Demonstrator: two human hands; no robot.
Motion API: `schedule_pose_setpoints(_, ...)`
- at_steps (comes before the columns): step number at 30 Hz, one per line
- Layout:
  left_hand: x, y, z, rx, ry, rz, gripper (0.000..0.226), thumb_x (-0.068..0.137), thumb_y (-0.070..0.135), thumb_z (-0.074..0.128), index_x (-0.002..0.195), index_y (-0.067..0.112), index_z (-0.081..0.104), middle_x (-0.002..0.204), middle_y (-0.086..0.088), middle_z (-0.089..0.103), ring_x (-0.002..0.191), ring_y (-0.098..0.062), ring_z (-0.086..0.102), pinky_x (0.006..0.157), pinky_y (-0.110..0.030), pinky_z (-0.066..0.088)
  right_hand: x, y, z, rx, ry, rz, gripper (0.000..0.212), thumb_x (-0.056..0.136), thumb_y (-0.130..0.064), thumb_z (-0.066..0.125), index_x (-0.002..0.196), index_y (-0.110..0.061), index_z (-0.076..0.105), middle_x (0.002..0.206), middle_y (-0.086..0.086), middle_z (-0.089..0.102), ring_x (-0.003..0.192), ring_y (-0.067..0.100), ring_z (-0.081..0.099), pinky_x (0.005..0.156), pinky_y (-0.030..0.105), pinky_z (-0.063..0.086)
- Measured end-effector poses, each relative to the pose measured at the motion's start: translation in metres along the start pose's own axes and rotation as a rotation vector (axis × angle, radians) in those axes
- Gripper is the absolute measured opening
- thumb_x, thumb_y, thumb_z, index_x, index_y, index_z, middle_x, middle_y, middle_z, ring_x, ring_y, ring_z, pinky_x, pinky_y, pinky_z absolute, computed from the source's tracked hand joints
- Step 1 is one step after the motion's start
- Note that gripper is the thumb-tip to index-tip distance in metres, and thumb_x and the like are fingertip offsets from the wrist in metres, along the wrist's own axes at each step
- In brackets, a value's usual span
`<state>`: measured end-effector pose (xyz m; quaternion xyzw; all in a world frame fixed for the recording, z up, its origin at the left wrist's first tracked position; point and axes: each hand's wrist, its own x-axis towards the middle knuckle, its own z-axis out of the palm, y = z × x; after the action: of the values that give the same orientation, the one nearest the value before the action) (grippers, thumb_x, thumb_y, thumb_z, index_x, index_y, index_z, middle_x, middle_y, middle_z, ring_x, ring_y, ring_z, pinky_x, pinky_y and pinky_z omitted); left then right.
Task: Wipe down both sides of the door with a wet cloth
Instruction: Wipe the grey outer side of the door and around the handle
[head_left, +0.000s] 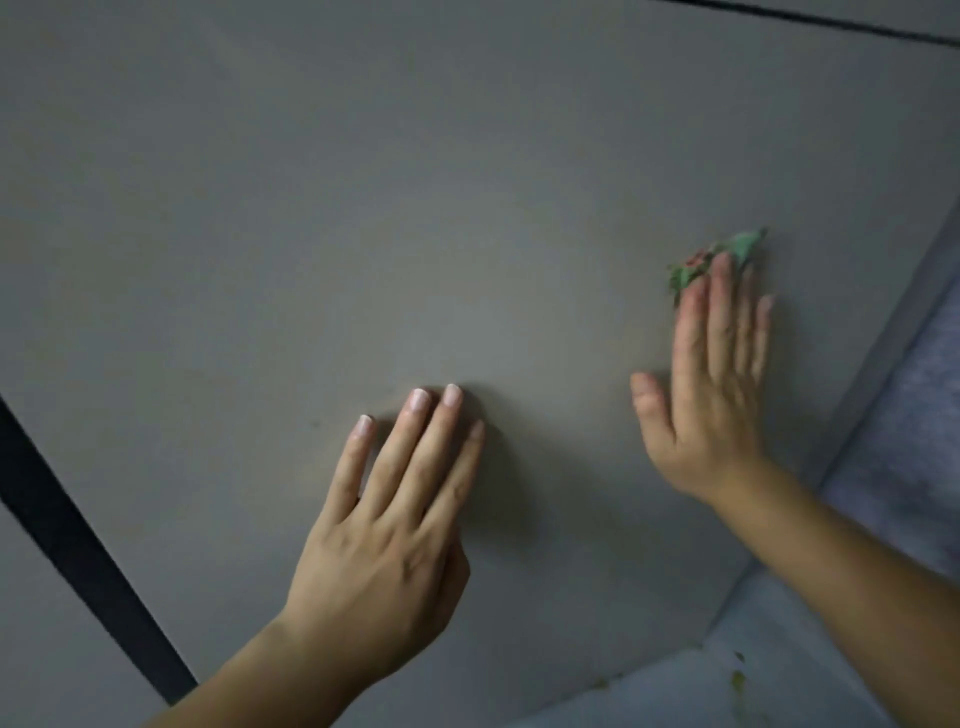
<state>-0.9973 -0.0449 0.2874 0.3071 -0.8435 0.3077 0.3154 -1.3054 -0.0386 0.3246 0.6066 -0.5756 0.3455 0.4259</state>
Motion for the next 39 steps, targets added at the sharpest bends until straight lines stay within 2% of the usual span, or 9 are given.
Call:
schedule_pose_setpoints(2,0.002,0.005,0.004,-0.008,-0.015,0.02,0.094,0.074,0.026,0.068,0.159,0.003,0.035,0.172,-0.017,0.016,0.16,-0.036,0.013,0.129,-0.054,0.008,-0.033,-0.031,0.016,0.087,0.019,0.109,0.079,0.103,-0.049,0.03,0.16,0.002,0.007,0.169,0.023,0.0,0.156,0.043,-0.001,0.125,0.058,0.003)
schedule_pose_setpoints(7,-0.004,0.014,0.019,0.015,-0.053,0.119,0.086,0.079,0.028,0.061,0.157,0.002,0.037,0.171,-0.018,0.017,0.159,-0.036,0.015,0.129,-0.053,0.009,-0.122,-0.087,0.043,0.192,-0.116,-0.023,0.065,0.106,-0.046,0.025,0.155,-0.003,0.015,0.165,0.019,0.006,0.154,0.045,0.005,0.127,0.055,0.003)
schedule_pose_setpoints(12,-0.002,0.026,0.035,0.041,-0.085,0.202,0.083,0.081,0.027,0.061,0.157,0.001,0.038,0.171,-0.019,0.019,0.158,-0.038,0.017,0.128,-0.056,0.012,-0.123,-0.057,0.063,0.319,0.147,0.667,0.073,0.107,-0.041,0.026,0.156,0.011,0.011,0.166,0.029,0.005,0.155,0.044,0.008,0.124,0.059,0.015)
schedule_pose_setpoints(15,-0.003,0.036,0.042,0.025,-0.083,0.206,0.085,0.079,0.027,0.065,0.155,0.0,0.04,0.171,-0.019,0.02,0.158,-0.038,0.018,0.128,-0.056,0.011,-0.144,-0.066,0.066,0.437,0.152,0.867,0.073,0.103,-0.034,0.033,0.153,0.015,0.012,0.164,0.026,0.001,0.155,0.044,0.008,0.122,0.061,0.017)
schedule_pose_setpoints(24,-0.008,0.056,0.068,-0.013,-0.052,0.208,0.079,0.084,0.028,0.054,0.156,0.0,0.039,0.171,-0.019,0.018,0.159,-0.039,0.016,0.127,-0.057,0.008,-0.159,-0.106,0.074,0.386,0.029,0.367,0.074,0.105,-0.044,0.027,0.161,-0.001,0.002,0.17,0.016,-0.006,0.154,0.05,0.006,0.125,0.057,0.011)
schedule_pose_setpoints(28,-0.011,0.057,0.079,-0.022,-0.037,0.209,0.08,0.086,0.03,0.05,0.158,0.001,0.034,0.17,-0.018,0.021,0.158,-0.04,0.016,0.126,-0.059,0.008,-0.225,-0.092,0.077,0.358,-0.105,0.544,0.074,0.107,-0.048,0.02,0.161,-0.001,0.0,0.169,0.016,-0.007,0.154,0.047,0.01,0.123,0.06,0.018)
schedule_pose_setpoints(33,-0.017,0.066,0.093,-0.07,-0.088,0.244,0.082,0.087,0.033,0.047,0.161,0.003,0.028,0.171,-0.018,0.018,0.159,-0.04,0.013,0.126,-0.059,0.005,-0.197,-0.073,0.088,0.47,0.127,1.043,0.074,0.107,-0.042,0.027,0.154,0.012,0.007,0.165,0.031,-0.002,0.156,0.043,0.003,0.121,0.062,0.018)
schedule_pose_setpoints(37,-0.024,0.071,0.109,-0.126,-0.162,0.247,0.079,0.093,0.035,0.041,0.164,0.006,0.02,0.172,-0.017,0.013,0.158,-0.043,0.012,0.12,-0.074,0.018,-0.192,-0.115,0.094,0.485,0.117,0.646,0.075,0.106,-0.046,0.025,0.159,0.002,0.002,0.169,0.022,-0.005,0.154,0.049,0.004,0.124,0.059,0.014)
schedule_pose_setpoints(39,-0.025,0.068,0.114,-0.145,-0.203,0.252,0.079,0.095,0.035,0.04,0.164,0.007,0.016,0.173,-0.018,0.011,0.158,-0.046,0.013,0.115,-0.077,0.024,-0.219,-0.127,0.098,0.456,0.02,0.606,0.075,0.106,-0.049,0.022,0.161,-0.004,-0.003,0.17,0.016,-0.009,0.154,0.05,0.005,0.125,0.057,0.013)
